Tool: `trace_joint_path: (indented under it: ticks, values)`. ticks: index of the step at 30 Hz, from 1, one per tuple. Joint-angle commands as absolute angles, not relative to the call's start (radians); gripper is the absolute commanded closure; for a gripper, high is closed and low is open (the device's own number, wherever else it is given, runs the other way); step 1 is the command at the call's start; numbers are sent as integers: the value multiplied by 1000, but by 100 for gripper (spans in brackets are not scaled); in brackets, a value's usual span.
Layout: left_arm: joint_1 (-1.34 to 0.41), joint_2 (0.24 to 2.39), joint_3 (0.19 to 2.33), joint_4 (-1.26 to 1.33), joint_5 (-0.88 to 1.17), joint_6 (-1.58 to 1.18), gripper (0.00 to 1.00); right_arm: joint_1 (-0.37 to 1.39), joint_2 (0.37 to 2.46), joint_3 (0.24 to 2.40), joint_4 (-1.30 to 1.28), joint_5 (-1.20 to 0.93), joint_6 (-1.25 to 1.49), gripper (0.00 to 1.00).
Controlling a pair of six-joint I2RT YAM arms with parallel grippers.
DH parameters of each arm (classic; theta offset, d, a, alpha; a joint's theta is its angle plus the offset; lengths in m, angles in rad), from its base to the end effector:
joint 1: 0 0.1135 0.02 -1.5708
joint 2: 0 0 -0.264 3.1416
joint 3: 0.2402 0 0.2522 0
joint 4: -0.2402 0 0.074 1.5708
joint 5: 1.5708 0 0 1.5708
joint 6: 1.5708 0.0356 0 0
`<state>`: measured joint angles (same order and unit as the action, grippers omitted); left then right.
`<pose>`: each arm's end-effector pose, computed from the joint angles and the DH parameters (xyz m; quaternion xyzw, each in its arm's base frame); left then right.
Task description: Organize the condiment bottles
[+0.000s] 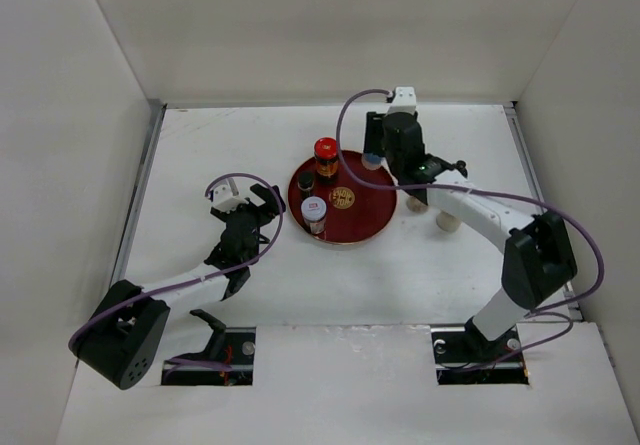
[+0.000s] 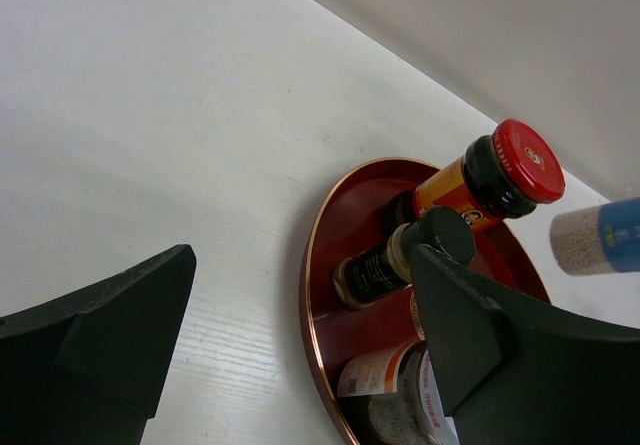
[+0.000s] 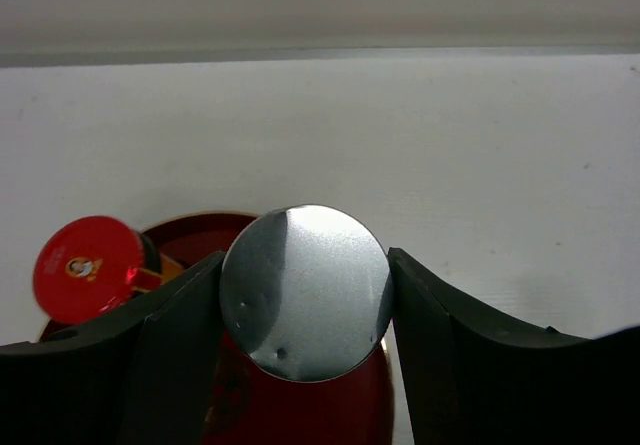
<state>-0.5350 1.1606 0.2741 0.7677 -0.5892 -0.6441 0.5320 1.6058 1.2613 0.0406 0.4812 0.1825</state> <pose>0.1984 -0.0946 0.1914 -0.2315 0.7040 -0.1727 0.6488 0.3365 0.1790 0.3195 0.0028 0.7954 0.0211 0.6057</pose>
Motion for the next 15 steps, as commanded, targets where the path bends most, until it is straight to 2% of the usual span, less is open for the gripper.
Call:
trace_joint_path:
  ticks: [1,15]
  values:
    - [-531,1144,265,815,-575,-655,11,564,1641,1296,164,471,193,49]
    - [-533,1146,265,816,-568,-655,11,599,1786,1354,221,449,195,48]
